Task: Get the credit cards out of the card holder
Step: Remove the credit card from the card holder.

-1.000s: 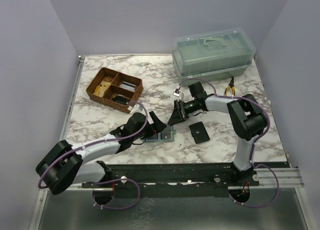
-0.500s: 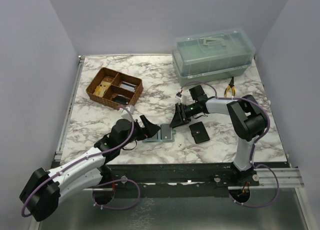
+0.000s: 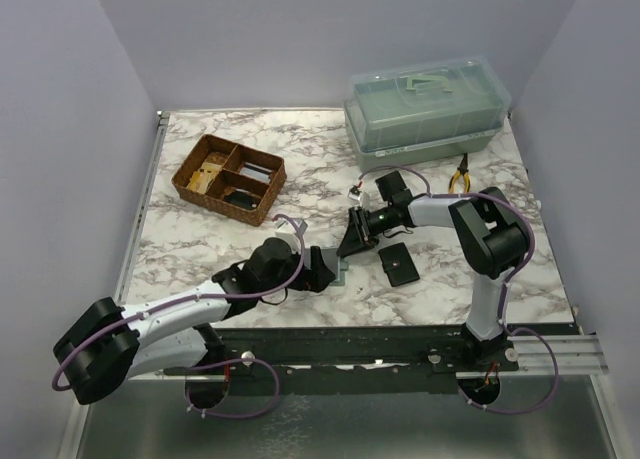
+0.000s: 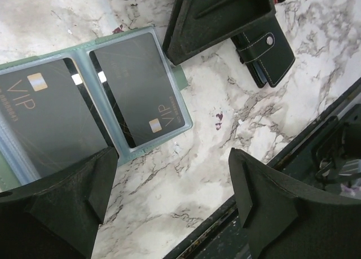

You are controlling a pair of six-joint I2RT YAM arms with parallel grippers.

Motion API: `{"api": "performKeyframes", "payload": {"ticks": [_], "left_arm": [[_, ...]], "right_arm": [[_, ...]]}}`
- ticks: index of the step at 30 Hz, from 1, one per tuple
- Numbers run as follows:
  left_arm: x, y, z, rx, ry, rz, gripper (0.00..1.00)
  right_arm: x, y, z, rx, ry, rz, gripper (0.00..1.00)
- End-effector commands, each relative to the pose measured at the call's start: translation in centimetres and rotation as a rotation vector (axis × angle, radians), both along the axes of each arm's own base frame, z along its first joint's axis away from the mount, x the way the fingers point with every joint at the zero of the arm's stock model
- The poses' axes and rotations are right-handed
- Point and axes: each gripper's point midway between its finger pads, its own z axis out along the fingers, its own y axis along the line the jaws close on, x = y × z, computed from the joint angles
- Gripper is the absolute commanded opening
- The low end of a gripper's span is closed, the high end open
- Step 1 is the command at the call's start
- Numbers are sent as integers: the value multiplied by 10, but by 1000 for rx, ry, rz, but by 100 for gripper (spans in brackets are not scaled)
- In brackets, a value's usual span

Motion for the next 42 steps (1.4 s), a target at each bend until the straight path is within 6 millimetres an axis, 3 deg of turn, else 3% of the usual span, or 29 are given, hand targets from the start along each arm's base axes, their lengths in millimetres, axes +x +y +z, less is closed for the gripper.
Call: {"api": "performKeyframes", "payload": {"ticks": [1, 10, 11, 12, 13, 19, 25, 28, 34, 42], "left_arm": [[9, 0, 2, 57, -105, -6, 87], [25, -5, -11, 113, -67, 64, 81], [28, -5, -14, 127, -57, 71, 82], [29, -6, -18, 143, -44, 82, 94], [32, -7, -17, 148, -37, 96, 98], [33, -13, -11, 172, -72, 109, 99], [29, -11, -22, 282, -63, 127, 98], [29, -11, -28, 326, -55, 136, 96], [30, -13, -32, 386, -51, 146, 79], [32, -12, -35, 453, -51, 161, 68]], "right_arm": [[-4, 11, 18, 94, 3, 48, 34], [-3, 12, 11, 80, 27, 40, 33], [-3, 12, 10, 80, 32, 40, 33], [-3, 12, 10, 82, 35, 41, 33], [-3, 12, 11, 83, 36, 41, 33], [-3, 13, 14, 93, 38, 42, 33], [-4, 14, 15, 103, 47, 48, 33], [-3, 14, 14, 99, 45, 46, 33], [-4, 13, 11, 95, 50, 47, 33], [-4, 13, 11, 95, 50, 47, 33]]}}
